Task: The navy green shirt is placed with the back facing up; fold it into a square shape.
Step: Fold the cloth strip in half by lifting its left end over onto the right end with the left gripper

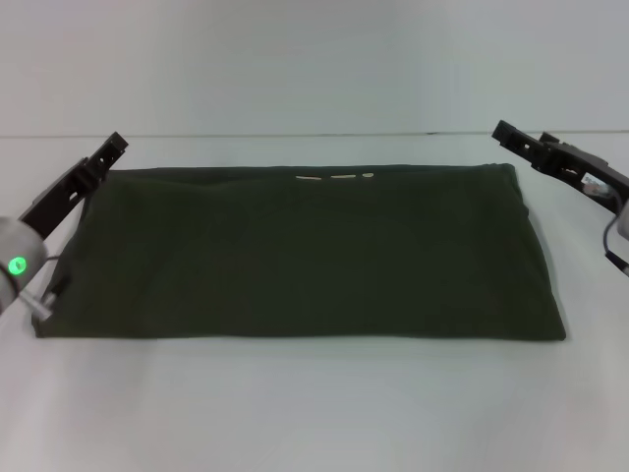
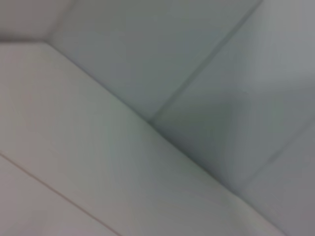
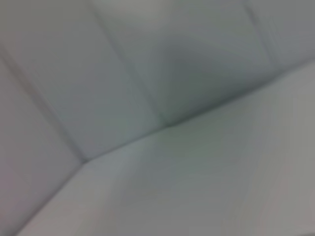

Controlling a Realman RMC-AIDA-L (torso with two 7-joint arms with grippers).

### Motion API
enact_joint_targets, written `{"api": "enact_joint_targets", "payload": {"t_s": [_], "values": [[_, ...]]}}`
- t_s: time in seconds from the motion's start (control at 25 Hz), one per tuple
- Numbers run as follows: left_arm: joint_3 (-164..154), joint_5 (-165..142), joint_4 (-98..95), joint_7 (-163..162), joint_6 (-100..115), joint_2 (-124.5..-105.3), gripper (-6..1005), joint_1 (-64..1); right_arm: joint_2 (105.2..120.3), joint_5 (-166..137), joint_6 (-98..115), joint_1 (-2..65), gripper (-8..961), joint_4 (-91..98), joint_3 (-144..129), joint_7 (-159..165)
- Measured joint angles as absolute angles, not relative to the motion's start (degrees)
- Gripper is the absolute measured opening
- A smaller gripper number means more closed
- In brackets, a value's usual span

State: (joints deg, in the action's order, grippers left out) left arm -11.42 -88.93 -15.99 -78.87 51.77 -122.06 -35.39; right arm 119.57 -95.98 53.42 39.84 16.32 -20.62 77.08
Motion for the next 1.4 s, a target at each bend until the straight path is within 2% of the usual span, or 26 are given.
{"api": "enact_joint_targets", "payload": {"t_s": [0.16,0.32,0.36,0.48,0.8,1.4], "values": [[-22.89,-91.28,-24.54,-95.27,61.6,-121.5,758,-29.49,119.4,-97.79,64.01,35.93,856,21.22,-27.01,76.21],[-24.2,-100.98,-33.03,-110.28,68.78,-120.8,817,-25.8,119.39,-98.28,70.78,32.58,951,25.59,-37.33,75.11],[-24.2,-100.98,-33.03,-110.28,68.78,-120.8,831,-25.8,119.46,-98.29,71.63,32.07,950,26.29,-38.92,74.66],[-21.29,-109.86,-36.24,-119.04,76.44,-119.16,846,-25.25,119.68,-98.29,73.25,31.23,948,26.85,-42.1,73.03],[-19.26,-119.78,-38.21,-124.73,76.59,-117.87,846,-26.99,119.79,-98.28,72.97,30.61,946,26.56,-46.97,68.46],[-20.29,-124.92,-36.09,-125.84,64.08,-117.71,845,-27.91,119.87,-98.25,70.17,31.5,947,26.01,-48.22,68.38]]}}
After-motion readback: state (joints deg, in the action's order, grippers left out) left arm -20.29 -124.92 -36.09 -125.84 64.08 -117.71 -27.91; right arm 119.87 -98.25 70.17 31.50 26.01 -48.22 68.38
